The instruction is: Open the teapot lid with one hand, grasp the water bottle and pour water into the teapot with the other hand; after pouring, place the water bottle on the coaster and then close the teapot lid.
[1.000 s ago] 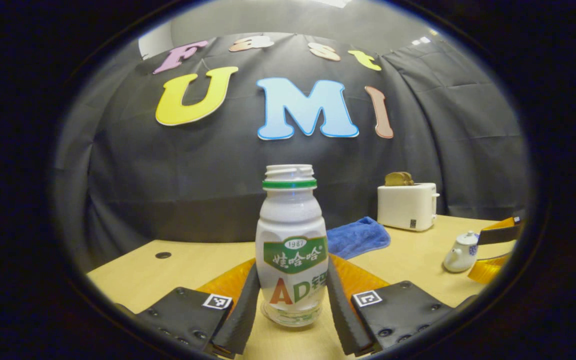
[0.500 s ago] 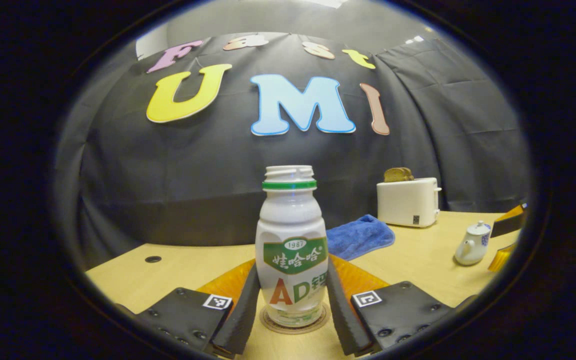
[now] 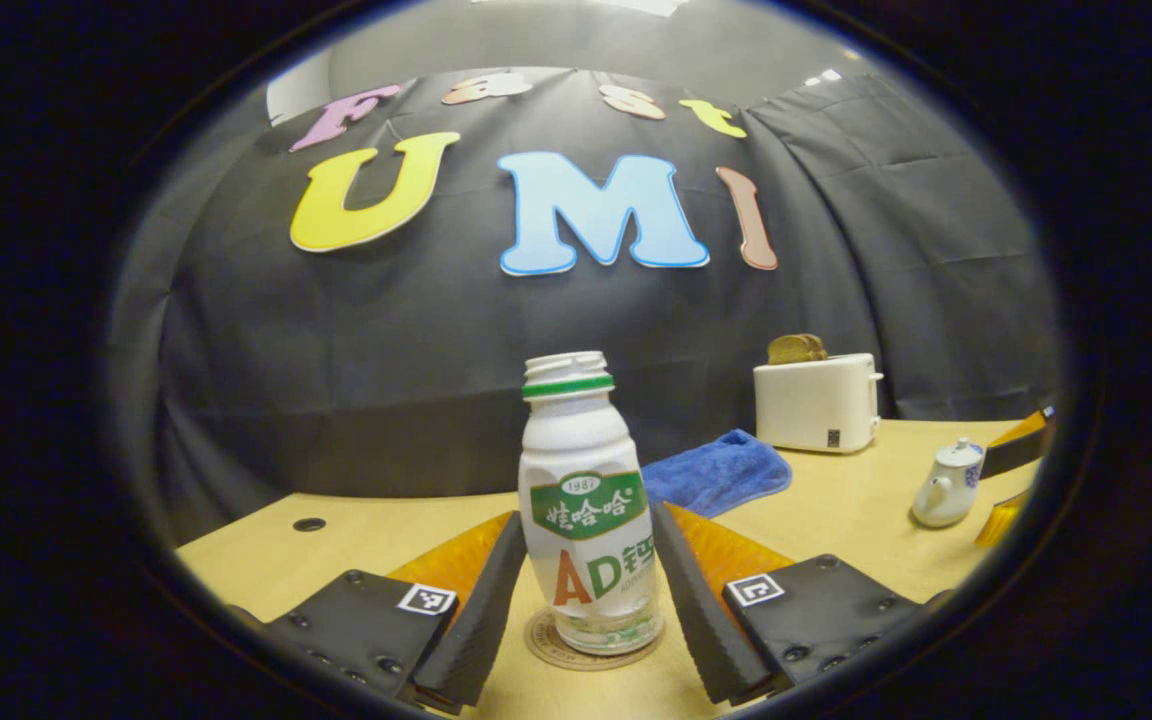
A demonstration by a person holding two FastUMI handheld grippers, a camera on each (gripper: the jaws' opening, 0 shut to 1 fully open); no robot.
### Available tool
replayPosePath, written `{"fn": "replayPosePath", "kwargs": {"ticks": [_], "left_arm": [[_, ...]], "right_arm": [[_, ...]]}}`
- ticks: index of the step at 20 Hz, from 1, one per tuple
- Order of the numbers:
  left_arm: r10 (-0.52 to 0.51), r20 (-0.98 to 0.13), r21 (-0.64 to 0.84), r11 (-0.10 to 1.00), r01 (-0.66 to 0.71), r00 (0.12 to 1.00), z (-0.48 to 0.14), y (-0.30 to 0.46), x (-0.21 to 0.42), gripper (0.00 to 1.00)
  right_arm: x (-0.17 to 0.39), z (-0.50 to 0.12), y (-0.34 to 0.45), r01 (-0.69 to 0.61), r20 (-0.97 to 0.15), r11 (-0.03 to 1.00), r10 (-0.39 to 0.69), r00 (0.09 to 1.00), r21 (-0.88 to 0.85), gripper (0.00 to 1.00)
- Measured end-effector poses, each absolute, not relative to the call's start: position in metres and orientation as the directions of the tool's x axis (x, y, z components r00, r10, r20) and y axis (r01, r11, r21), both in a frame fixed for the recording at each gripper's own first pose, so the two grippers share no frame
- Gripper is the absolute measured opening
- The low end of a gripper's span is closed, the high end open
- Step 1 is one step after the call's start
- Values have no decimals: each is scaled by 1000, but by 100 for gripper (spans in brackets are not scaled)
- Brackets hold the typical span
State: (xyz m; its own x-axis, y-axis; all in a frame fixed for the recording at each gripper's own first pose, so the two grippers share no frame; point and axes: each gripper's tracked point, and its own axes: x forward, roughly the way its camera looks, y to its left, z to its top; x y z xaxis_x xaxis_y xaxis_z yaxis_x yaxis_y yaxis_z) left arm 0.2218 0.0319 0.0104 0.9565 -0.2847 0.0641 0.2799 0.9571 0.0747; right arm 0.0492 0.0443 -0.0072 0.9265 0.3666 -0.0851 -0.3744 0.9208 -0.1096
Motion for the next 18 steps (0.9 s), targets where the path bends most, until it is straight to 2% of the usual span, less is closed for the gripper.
{"fn": "replayPosePath", "kwargs": {"ticks": [3,4,5,18], "left_arm": [[-284,76,56,958,280,956,14,33,220,97],[-279,75,58,960,275,957,13,34,219,89],[-278,71,57,960,274,958,12,33,219,100],[-195,4,31,980,195,981,8,49,175,100]], "right_arm": [[49,-8,43,-376,-84,920,368,926,-108,87],[49,-8,43,-375,-84,921,368,926,-107,87],[49,-8,43,-376,-84,921,368,926,-106,87],[37,4,47,-381,-49,915,378,925,-135,87]]}}
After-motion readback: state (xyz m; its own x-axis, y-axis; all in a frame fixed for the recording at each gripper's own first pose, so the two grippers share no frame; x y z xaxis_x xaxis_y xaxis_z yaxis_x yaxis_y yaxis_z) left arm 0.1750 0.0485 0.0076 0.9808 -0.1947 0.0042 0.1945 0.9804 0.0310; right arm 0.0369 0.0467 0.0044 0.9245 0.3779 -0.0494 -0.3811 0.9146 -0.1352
